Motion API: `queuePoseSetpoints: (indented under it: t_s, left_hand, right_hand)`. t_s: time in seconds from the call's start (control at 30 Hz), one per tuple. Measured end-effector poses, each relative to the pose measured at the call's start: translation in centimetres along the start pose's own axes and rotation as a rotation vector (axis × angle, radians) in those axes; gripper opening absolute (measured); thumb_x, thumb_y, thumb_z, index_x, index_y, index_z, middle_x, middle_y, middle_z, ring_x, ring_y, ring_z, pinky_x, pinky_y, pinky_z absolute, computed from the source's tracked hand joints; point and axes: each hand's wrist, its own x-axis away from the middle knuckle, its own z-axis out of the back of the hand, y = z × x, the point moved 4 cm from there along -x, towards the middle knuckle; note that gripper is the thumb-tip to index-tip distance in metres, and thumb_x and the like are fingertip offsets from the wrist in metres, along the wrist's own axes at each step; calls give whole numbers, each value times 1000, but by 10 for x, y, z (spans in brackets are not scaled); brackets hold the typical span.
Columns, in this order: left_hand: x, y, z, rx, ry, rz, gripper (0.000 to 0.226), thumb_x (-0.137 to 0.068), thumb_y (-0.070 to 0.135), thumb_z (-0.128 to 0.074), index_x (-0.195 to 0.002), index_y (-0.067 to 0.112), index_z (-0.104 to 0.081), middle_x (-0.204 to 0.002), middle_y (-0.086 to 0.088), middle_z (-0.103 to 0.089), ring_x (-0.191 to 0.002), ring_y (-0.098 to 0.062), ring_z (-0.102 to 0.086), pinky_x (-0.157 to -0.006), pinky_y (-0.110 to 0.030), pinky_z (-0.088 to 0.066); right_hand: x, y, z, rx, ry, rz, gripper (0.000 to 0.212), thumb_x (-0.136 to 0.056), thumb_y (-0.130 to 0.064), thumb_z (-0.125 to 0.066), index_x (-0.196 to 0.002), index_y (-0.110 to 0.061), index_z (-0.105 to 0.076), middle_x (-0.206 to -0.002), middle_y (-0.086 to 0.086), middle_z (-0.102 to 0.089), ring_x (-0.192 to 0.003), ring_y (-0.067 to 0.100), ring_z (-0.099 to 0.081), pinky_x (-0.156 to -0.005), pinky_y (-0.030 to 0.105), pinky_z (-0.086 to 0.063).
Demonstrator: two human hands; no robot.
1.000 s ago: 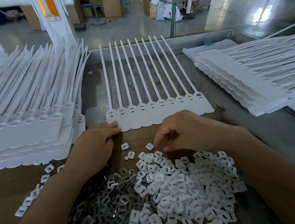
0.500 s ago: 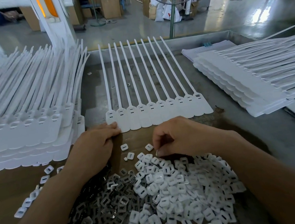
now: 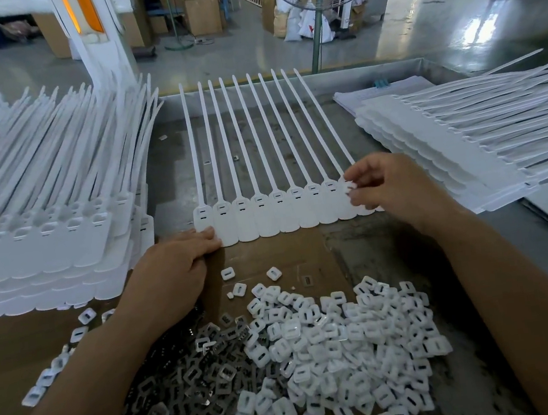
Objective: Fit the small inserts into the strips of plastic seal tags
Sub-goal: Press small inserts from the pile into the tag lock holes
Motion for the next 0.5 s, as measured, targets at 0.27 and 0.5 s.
queuePoseSetpoints:
  t_s: [0.27,0.5]
  left_hand:
    - [0,1,0,2,8,-7,42,-87,-1,-43,-122,19,-58,-134,9,-48,-128,-9,-37,-105,-20,-18]
    - [-1,-1,-1,0,18,-11,42,-87,-1,-44,-121,19,-58,-133,9,-49,-128,-9,-38,-103,-16,-16]
  right_hand:
    - [-18,40,14,28,254,-84,16,-84,-6,-62,-92,-18,-69,-74,-14,-61,-62,-3,-51,-67,16,-40]
    - [-30,49,14,76,331,-143,11,-84,-10,-62,-87,-20,-65,-75,-15,-57,-72,1,-52,-65,14,-35]
